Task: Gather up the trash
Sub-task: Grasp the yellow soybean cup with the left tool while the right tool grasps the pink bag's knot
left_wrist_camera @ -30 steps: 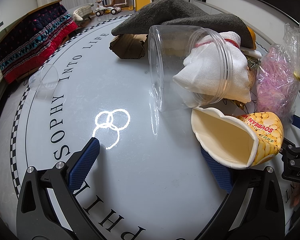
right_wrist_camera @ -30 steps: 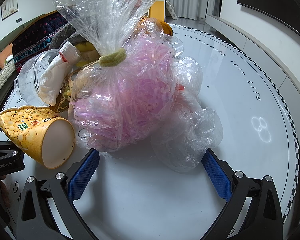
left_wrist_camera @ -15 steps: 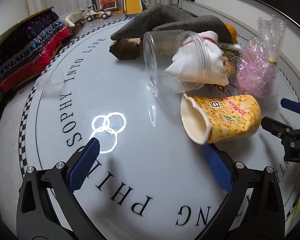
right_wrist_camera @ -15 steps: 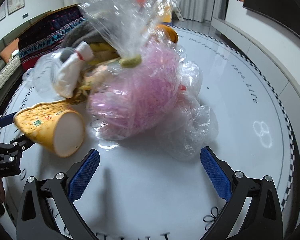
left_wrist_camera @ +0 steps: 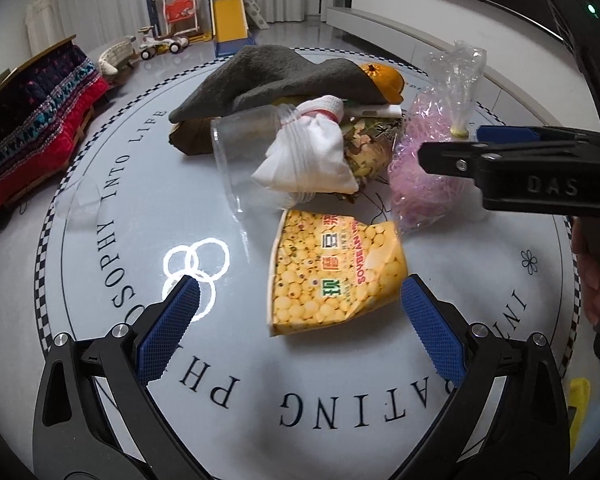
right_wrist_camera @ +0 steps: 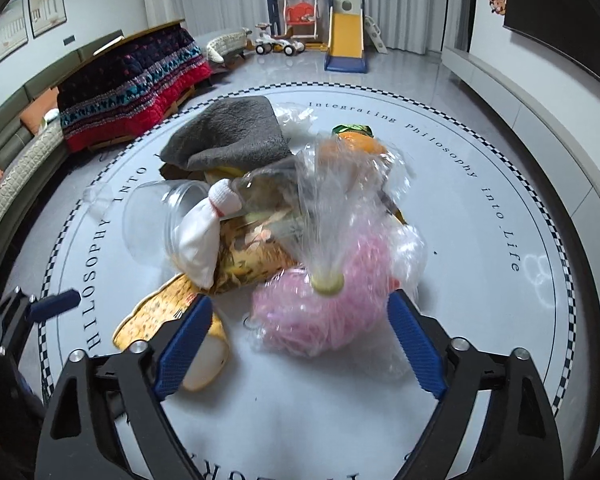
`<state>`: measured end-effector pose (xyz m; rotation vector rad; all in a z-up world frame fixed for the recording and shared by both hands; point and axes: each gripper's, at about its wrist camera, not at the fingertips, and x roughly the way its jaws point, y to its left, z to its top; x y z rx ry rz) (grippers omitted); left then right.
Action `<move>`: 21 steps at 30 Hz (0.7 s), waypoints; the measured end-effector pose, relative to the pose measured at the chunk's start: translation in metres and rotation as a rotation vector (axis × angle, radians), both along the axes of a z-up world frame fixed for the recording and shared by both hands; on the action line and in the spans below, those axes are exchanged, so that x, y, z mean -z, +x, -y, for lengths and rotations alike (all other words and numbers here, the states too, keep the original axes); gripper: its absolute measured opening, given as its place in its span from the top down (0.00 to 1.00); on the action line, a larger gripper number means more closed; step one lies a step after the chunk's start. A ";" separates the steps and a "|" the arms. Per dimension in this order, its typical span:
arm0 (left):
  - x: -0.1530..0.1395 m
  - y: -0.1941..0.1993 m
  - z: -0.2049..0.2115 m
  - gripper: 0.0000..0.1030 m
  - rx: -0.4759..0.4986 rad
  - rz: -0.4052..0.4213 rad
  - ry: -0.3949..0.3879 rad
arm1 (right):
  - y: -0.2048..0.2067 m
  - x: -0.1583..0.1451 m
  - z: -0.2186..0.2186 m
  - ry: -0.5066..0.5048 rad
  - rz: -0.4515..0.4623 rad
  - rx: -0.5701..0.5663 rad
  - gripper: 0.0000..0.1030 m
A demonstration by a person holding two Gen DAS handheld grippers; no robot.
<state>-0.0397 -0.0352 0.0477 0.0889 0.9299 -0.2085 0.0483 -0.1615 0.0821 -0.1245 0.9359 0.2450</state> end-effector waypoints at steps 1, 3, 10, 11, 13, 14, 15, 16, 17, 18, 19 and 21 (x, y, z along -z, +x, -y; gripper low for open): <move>0.003 0.002 0.007 0.05 0.008 -0.011 -0.003 | 0.006 0.002 -0.003 -0.023 -0.006 0.003 0.24; 0.010 0.011 0.014 0.05 0.015 -0.040 -0.009 | 0.012 0.005 -0.007 -0.056 -0.015 0.002 0.32; 0.032 0.030 0.022 0.05 0.008 -0.126 -0.058 | 0.011 0.008 0.009 -0.021 -0.046 0.005 0.68; 0.033 0.031 0.020 0.05 0.007 -0.132 -0.072 | 0.008 0.005 0.012 -0.004 -0.045 0.006 0.70; 0.035 0.032 0.015 0.09 0.008 -0.145 -0.132 | 0.005 0.000 0.017 0.010 -0.039 0.008 0.71; 0.035 0.031 0.012 0.14 0.003 -0.145 -0.151 | 0.002 -0.003 0.018 0.012 -0.032 0.008 0.71; 0.034 0.031 0.009 0.20 -0.004 -0.137 -0.151 | -0.002 -0.006 0.019 0.010 -0.025 0.008 0.71; 0.032 0.030 0.005 0.20 0.000 -0.137 -0.176 | -0.006 -0.010 0.020 0.006 -0.013 0.009 0.71; 0.031 0.029 0.002 0.20 0.006 -0.142 -0.207 | -0.009 -0.012 0.022 0.006 -0.009 0.010 0.72; 0.030 0.028 -0.001 0.20 0.005 -0.141 -0.219 | -0.012 -0.015 0.023 0.008 -0.004 0.011 0.72; 0.028 0.025 -0.004 0.20 0.003 -0.133 -0.219 | -0.015 -0.019 0.024 0.013 0.000 0.011 0.72; 0.021 0.018 -0.007 0.20 0.008 -0.118 -0.219 | -0.019 -0.027 0.024 0.017 0.009 0.007 0.72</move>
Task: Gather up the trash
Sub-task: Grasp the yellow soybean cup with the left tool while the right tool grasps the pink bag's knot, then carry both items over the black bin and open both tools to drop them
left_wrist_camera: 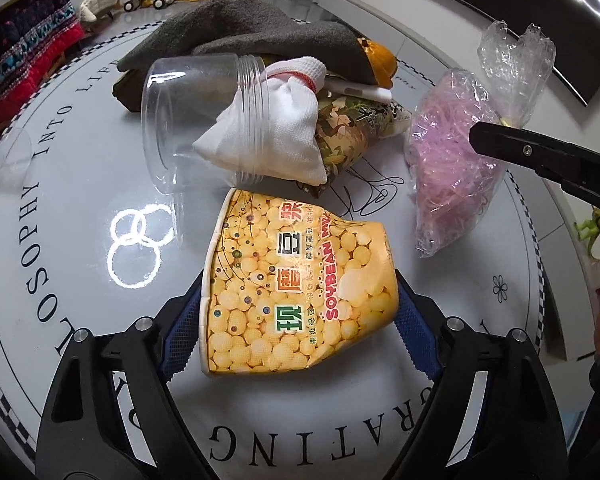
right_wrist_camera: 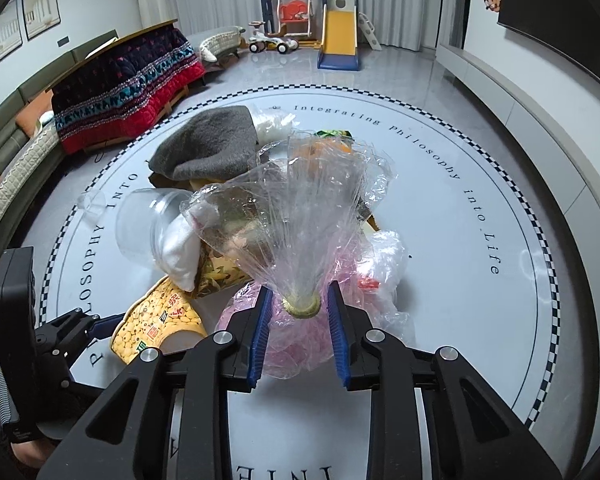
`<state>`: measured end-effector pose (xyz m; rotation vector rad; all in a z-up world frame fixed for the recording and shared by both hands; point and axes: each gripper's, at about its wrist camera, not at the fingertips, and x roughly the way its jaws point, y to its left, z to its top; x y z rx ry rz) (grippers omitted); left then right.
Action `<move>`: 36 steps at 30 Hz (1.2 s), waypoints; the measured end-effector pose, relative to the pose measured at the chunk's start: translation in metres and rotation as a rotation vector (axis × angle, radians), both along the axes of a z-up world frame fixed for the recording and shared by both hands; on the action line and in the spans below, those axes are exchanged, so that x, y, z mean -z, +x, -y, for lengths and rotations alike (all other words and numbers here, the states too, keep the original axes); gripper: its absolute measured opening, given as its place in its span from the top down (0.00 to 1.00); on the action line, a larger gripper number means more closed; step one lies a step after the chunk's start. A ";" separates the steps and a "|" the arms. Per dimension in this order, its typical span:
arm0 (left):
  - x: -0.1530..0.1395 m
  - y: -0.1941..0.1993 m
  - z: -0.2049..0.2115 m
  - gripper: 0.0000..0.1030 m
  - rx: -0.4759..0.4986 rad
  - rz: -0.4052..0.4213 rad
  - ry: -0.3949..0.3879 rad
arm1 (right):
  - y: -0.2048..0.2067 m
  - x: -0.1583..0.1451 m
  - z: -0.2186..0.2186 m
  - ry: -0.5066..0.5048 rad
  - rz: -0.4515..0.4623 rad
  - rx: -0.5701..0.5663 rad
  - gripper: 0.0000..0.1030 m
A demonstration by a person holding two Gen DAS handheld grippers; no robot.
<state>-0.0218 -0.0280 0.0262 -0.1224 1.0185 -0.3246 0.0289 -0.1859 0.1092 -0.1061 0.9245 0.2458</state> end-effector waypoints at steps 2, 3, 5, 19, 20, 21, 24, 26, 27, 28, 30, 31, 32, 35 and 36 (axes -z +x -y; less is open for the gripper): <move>-0.010 -0.010 -0.004 0.20 0.008 0.024 -0.002 | -0.007 -0.009 -0.003 -0.002 0.012 -0.012 0.72; -0.016 -0.015 -0.008 0.20 0.010 0.035 -0.001 | -0.010 -0.014 -0.006 -0.003 0.017 -0.017 0.72; -0.026 -0.021 -0.010 0.20 0.006 0.061 0.012 | -0.019 -0.025 -0.015 -0.008 0.033 -0.036 0.72; -0.067 -0.114 -0.142 0.20 -0.286 0.160 0.105 | -0.069 -0.046 -0.165 0.053 0.032 -0.360 0.72; -0.067 -0.122 -0.155 0.20 -0.319 0.161 0.110 | -0.072 -0.044 -0.179 0.059 0.024 -0.391 0.72; -0.066 -0.131 -0.170 0.20 -0.355 0.157 0.115 | -0.075 -0.042 -0.192 0.064 0.017 -0.421 0.72; -0.062 -0.152 -0.212 0.20 -0.451 0.142 0.140 | -0.083 -0.034 -0.235 0.080 -0.012 -0.516 0.72; -0.055 -0.168 -0.237 0.20 -0.513 0.125 0.154 | -0.090 -0.029 -0.263 0.084 -0.029 -0.576 0.72; -0.051 -0.175 -0.248 0.20 -0.540 0.115 0.160 | -0.093 -0.027 -0.274 0.084 -0.039 -0.599 0.72; -0.047 -0.182 -0.256 0.20 -0.565 0.104 0.169 | -0.097 -0.022 -0.290 0.082 -0.053 -0.631 0.72; -0.036 -0.196 -0.276 0.20 -0.615 0.080 0.182 | -0.104 -0.017 -0.308 0.082 -0.069 -0.666 0.72; -0.031 -0.202 -0.284 0.20 -0.635 0.067 0.185 | -0.108 -0.014 -0.321 0.080 -0.082 -0.689 0.72; -0.025 -0.210 -0.293 0.20 -0.659 0.053 0.187 | -0.112 -0.011 -0.330 0.080 -0.091 -0.706 0.72; -0.008 -0.229 -0.312 0.12 -0.707 0.019 0.184 | -0.126 -0.002 -0.358 0.086 -0.133 -0.771 0.69; -0.002 -0.235 -0.317 0.05 -0.730 0.016 0.189 | -0.129 0.003 -0.370 0.082 -0.154 -0.801 0.63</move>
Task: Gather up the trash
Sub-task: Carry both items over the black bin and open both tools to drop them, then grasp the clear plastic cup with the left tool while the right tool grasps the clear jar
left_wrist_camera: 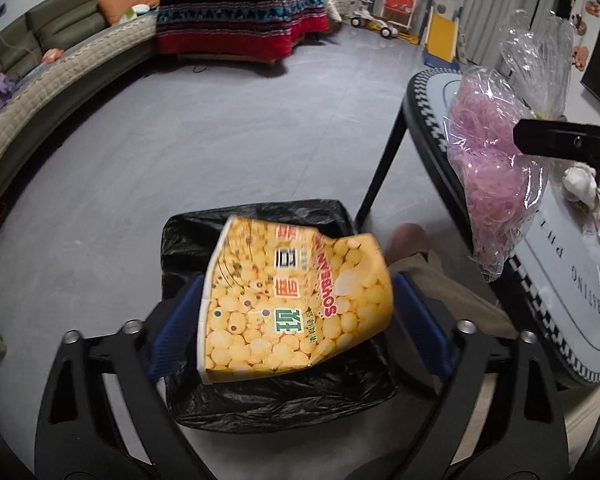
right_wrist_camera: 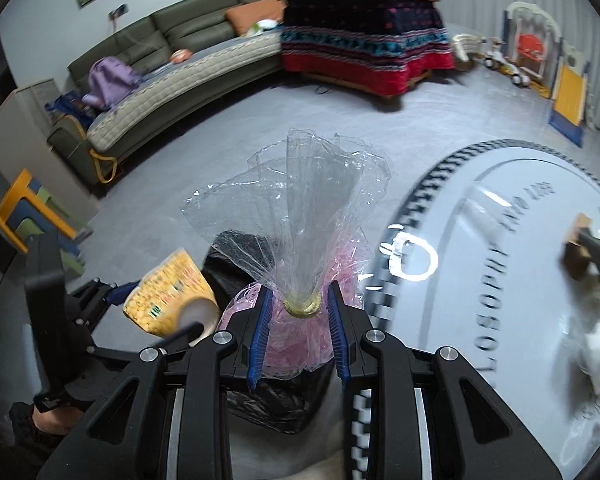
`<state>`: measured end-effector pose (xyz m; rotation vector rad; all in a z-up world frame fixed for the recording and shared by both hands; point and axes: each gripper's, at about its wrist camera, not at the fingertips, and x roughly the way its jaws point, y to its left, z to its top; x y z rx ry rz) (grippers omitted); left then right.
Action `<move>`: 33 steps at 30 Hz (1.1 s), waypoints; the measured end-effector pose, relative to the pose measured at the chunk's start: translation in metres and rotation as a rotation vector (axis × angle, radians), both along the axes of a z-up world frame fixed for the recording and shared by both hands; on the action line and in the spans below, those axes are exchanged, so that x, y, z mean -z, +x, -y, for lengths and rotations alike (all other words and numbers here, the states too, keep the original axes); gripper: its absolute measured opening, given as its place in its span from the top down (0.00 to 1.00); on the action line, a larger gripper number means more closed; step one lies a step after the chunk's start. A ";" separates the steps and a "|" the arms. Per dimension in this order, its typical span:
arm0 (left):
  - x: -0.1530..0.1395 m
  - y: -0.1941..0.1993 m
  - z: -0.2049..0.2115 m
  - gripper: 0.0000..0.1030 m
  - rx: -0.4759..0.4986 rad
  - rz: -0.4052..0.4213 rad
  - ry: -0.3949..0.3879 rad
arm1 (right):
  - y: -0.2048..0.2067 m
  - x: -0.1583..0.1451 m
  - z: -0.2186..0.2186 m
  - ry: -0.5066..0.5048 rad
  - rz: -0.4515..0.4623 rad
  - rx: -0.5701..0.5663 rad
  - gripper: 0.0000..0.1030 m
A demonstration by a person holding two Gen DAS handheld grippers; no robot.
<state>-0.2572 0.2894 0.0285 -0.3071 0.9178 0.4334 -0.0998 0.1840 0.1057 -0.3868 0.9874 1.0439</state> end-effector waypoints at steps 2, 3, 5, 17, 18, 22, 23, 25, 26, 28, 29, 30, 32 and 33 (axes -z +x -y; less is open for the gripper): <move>0.009 -0.015 -0.006 0.05 -0.050 0.000 -0.012 | -0.010 0.006 -0.022 -0.020 0.022 -0.004 0.31; 0.013 -0.020 -0.011 0.05 -0.068 -0.009 -0.043 | -0.010 0.008 -0.025 -0.021 0.033 -0.004 0.29; 0.022 -0.024 -0.022 0.05 -0.101 -0.016 -0.139 | -0.014 0.009 -0.030 -0.009 0.028 -0.015 0.29; 0.014 -0.009 0.001 0.05 -0.076 -0.003 -0.053 | -0.001 0.009 -0.004 0.007 0.034 0.033 0.29; 0.012 -0.004 0.005 0.05 -0.062 -0.006 -0.047 | 0.001 0.007 -0.001 0.010 0.033 0.040 0.29; -0.002 0.021 0.026 0.05 0.001 -0.006 -0.008 | 0.020 -0.002 0.027 0.028 0.046 0.103 0.29; -0.006 0.029 0.031 0.05 0.019 -0.002 -0.001 | 0.026 -0.005 0.036 0.031 0.051 0.121 0.29; -0.015 0.047 0.042 0.05 0.058 0.010 0.008 | 0.040 -0.008 0.055 0.030 0.059 0.161 0.29; -0.019 0.057 0.048 0.05 0.076 0.015 0.013 | 0.046 -0.010 0.062 0.028 0.063 0.179 0.29; -0.027 0.078 0.060 0.05 0.120 0.022 0.025 | 0.063 -0.014 0.085 0.022 0.073 0.231 0.29; -0.029 0.088 0.065 0.05 0.140 0.024 0.031 | 0.071 -0.016 0.095 0.017 0.076 0.256 0.29; -0.031 0.100 0.072 0.05 0.160 0.024 0.037 | 0.079 -0.017 0.105 0.011 0.079 0.281 0.29; -0.035 0.122 0.083 0.05 0.200 0.027 0.038 | 0.100 -0.021 0.127 -0.008 0.090 0.345 0.29; -0.036 0.133 0.088 0.05 0.216 0.030 0.034 | 0.109 -0.023 0.136 -0.016 0.095 0.375 0.29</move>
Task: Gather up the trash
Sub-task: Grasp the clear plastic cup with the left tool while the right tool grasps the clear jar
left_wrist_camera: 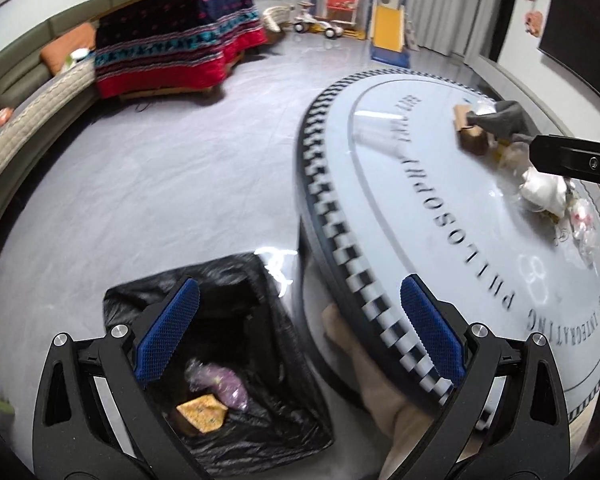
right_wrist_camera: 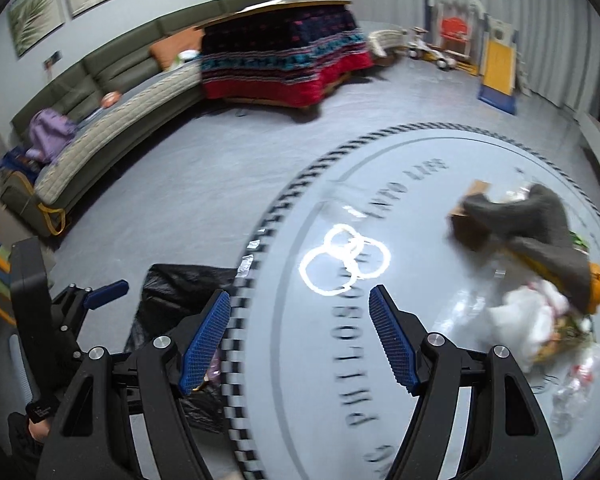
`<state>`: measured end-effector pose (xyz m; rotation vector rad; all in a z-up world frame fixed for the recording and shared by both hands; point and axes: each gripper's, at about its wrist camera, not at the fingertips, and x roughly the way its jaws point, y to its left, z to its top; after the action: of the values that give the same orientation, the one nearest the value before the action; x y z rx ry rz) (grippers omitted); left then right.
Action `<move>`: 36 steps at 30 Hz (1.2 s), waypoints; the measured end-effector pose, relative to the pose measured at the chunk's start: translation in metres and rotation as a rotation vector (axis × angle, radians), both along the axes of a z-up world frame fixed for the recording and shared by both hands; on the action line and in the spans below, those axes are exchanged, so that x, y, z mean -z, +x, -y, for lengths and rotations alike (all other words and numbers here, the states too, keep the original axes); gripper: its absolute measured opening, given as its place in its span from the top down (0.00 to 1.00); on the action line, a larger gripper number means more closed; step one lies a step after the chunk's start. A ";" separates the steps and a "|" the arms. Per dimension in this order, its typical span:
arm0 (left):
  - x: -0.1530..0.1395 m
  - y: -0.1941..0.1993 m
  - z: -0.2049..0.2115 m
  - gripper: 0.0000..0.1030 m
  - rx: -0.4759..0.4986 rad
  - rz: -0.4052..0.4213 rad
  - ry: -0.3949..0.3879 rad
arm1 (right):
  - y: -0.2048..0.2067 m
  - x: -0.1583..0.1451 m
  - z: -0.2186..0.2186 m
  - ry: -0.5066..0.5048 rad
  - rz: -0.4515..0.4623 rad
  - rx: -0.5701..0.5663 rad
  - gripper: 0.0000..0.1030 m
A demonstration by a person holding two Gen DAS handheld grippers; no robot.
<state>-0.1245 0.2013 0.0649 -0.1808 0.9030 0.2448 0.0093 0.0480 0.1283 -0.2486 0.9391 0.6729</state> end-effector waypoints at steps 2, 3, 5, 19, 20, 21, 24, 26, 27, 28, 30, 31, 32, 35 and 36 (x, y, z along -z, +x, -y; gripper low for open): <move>-0.002 0.019 0.009 0.05 0.029 -0.001 -0.007 | 0.016 -0.001 0.016 -0.013 0.004 0.052 0.29; -0.003 0.028 0.013 0.05 0.041 -0.003 -0.006 | 0.026 -0.001 0.026 -0.022 0.005 0.088 0.29; -0.004 0.045 0.019 0.05 0.062 -0.007 -0.011 | 0.042 0.001 0.039 -0.035 -0.001 0.137 0.29; 0.010 0.113 0.028 0.05 0.133 -0.051 -0.017 | 0.109 0.037 0.075 -0.056 -0.157 0.300 0.21; 0.012 0.115 0.027 0.05 0.131 -0.054 -0.017 | 0.110 0.037 0.073 -0.065 -0.150 0.300 0.21; 0.014 0.119 0.025 0.05 0.131 -0.057 -0.016 | 0.111 0.038 0.069 -0.072 -0.142 0.300 0.21; 0.020 0.133 0.018 0.05 0.128 -0.071 -0.013 | 0.113 0.041 0.056 -0.142 -0.113 0.300 0.17; 0.023 0.146 0.015 0.05 0.136 -0.077 -0.020 | 0.115 0.045 0.053 -0.200 -0.087 0.316 0.17; 0.025 0.153 0.014 0.05 0.140 -0.079 -0.017 | 0.116 0.046 0.054 -0.207 -0.082 0.325 0.17; 0.025 0.160 0.013 0.05 0.144 -0.081 -0.010 | 0.118 0.047 0.055 -0.208 -0.081 0.326 0.17; 0.028 0.176 0.014 0.05 0.150 -0.091 0.007 | 0.120 0.048 0.055 -0.226 -0.081 0.323 0.17; 0.029 0.183 0.013 0.05 0.155 -0.093 0.008 | 0.122 0.049 0.056 -0.240 -0.077 0.325 0.17; 0.030 0.190 0.014 0.05 0.157 -0.094 0.005 | 0.124 0.049 0.057 -0.239 -0.078 0.330 0.17; 0.036 0.210 0.014 0.05 0.157 -0.097 -0.020 | 0.127 0.044 0.068 -0.188 -0.099 0.344 0.17; 0.038 0.215 0.014 0.05 0.157 -0.096 -0.024 | 0.127 0.042 0.071 -0.175 -0.102 0.348 0.17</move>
<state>0.0903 0.1873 0.0266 -0.1206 1.0107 0.0971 0.1360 -0.0228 0.0866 -0.1997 1.1085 0.2850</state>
